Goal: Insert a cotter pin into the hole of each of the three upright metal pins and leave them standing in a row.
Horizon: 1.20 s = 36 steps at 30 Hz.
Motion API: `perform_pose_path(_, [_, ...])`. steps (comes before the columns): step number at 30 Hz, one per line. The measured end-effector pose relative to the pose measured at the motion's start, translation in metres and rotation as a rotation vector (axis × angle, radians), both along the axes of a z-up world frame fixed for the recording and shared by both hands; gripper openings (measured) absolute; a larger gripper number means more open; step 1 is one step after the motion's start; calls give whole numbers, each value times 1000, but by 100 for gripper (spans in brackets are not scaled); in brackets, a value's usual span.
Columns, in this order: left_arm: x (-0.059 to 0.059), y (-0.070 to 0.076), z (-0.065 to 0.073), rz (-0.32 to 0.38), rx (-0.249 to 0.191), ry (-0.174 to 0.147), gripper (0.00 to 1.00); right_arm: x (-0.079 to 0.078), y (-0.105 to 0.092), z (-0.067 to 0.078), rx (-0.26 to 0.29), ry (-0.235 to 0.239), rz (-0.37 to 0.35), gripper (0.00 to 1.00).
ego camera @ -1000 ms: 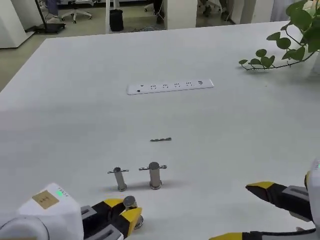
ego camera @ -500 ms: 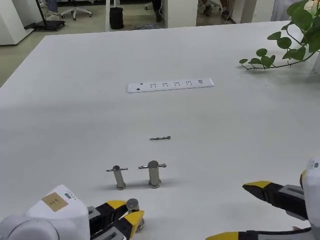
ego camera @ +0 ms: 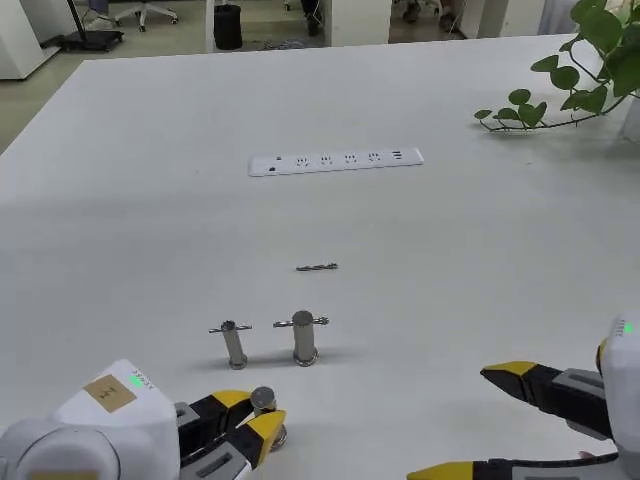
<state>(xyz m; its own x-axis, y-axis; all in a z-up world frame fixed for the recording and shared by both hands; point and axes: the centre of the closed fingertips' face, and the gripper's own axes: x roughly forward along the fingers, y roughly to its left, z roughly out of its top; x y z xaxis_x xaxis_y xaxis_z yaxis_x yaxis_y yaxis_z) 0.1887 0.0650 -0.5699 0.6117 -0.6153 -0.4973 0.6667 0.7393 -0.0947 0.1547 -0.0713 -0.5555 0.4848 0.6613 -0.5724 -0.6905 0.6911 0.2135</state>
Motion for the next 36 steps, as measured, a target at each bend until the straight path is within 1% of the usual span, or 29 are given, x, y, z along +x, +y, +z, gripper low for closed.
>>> perform_pose_path(7, [-3, 1, 0, 1, 2, -4, 10, -2, 4, -2, 5, 8, 1, 78])
perform_pose_path(9, [-3, 1, 0, 14, -8, 7, 10, -4, 6, -2, 6, 11, 10, 78])
perform_pose_path(13, [-4, 2, 0, 13, -5, 6, 10, -7, 8, -3, 7, 19, 19, 78])
perform_pose_path(14, [-4, 2, 0, 22, -8, 13, 10, -7, 9, -4, 10, 21, 16, 79])
perform_pose_path(15, [-3, 2, 0, 27, -11, 18, 10, -7, 9, -4, 12, 23, 14, 78])
perform_pose_path(16, [-3, 2, 1, 27, -17, 17, 11, -7, 9, -4, 15, 24, 16, 78])
perform_pose_path(17, [-4, 1, 4, 19, -29, 7, 11, -8, 10, -4, 17, 24, 20, 78])
perform_pose_path(18, [-3, 1, 8, 27, -48, 0, 11, -8, 10, -3, 16, 22, 26, 79])
perform_pose_path(19, [-2, 2, 11, 30, -60, -1, 12, -9, 11, -2, 17, 20, 29, 79])
perform_pose_path(20, [-1, 3, 14, 36, -69, -6, 16, -9, 12, -2, 18, 19, 32, 78])
perform_pose_path(23, [2, 10, 21, 48, -65, -25, 27, -8, 13, -1, 18, 17, 37, 78])
perform_pose_path(26, [4, 18, 28, 63, -82, -32, 33, -8, 14, -1, 13, 18, 46, 78])
perform_pose_path(27, [6, 22, 30, 73, -80, -42, 36, -9, 14, -1, 12, 17, 48, 78])
perform_pose_path(30, [5, 32, 35, 83, -85, -48, 46, -8, 15, 0, 10, 15, 55, 78])
perform_pose_path(31, [4, 34, 37, 90, -92, -43, 49, -8, 15, 0, 7, 14, 56, 78])
perform_pose_path(32, [4, 38, 41, 104, -106, -46, 50, -7, 15, 0, 5, 14, 57, 78])
perform_pose_path(34, [4, 44, 47, 113, -108, -58, 51, -6, 14, 0, 0, 11, 60, 78])
perform_pose_path(36, [1, 48, 53, 113, -105, -64, 54, -5, 14, 1, -6, 9, 62, 78])
